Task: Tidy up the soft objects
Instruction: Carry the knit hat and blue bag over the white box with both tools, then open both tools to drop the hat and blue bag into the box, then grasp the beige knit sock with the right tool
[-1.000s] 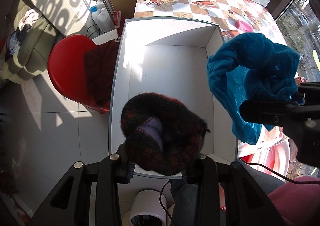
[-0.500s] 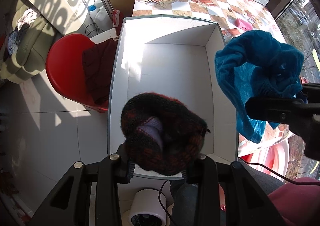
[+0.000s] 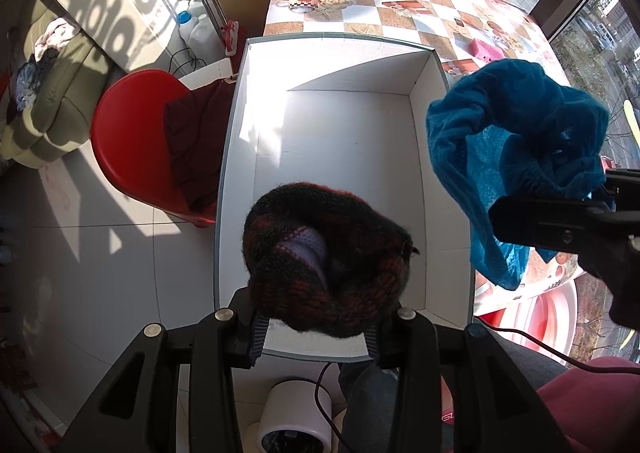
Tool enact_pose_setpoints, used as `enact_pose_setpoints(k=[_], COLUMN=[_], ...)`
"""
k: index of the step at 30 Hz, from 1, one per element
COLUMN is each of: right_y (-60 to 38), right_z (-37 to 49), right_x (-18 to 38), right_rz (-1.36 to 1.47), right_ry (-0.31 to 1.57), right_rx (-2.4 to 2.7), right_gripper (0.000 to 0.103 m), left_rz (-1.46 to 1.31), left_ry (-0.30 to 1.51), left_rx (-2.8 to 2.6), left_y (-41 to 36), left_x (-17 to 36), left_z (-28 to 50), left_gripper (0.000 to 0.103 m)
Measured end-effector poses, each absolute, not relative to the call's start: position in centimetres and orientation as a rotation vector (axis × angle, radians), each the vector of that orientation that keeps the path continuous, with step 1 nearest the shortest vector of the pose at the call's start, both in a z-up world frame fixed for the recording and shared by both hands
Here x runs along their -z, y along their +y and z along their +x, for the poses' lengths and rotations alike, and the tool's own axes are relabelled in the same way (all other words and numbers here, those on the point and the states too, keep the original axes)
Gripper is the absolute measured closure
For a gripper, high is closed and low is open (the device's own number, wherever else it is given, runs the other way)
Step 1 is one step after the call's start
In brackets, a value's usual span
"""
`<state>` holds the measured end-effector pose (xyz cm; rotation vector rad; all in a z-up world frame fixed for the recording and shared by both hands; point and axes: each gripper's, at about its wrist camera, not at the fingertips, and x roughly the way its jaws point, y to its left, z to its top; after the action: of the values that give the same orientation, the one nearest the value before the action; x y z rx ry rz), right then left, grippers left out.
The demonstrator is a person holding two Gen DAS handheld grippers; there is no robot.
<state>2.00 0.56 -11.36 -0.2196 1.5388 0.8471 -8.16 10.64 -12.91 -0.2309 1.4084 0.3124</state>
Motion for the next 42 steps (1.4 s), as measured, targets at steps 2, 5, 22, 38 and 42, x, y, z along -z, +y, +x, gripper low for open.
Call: enact_pose_setpoints(k=[2, 5, 22, 38, 42], right_y=[0.6, 0.6, -3.7, -9.0, -12.0], right_z=[1.9, 1.9, 4.0, 6.7, 8.9], right_x=[11.3, 11.2, 11.3, 8.9, 6.5], right_rz=[-0.221, -0.218, -0.075, 0.0, 0.033], right_ry=[1.538, 1.532, 1.539, 1.459, 1.397], right_rx=[-0.851, -0.853, -0.721, -0.643, -0.598], right_gripper=[0.063, 0.052, 0.005, 0.005, 0.005], left_rz=[-0.227, -0.209, -0.269, -0.185, -0.201], left_ry=[1.4, 1.397, 1.33, 1.333, 1.328], left_rx=[-0.31, -0.309, -0.289, -0.241, -0.206], left_y=[10.5, 10.3, 9.7, 5.9, 5.3], left_x=[12.7, 12.6, 11.2, 10.3, 9.5], left_z=[-8.1, -8.0, -6.2, -2.5, -0.7], left_gripper=[0.044, 0.023, 0.0, 0.0, 0.0])
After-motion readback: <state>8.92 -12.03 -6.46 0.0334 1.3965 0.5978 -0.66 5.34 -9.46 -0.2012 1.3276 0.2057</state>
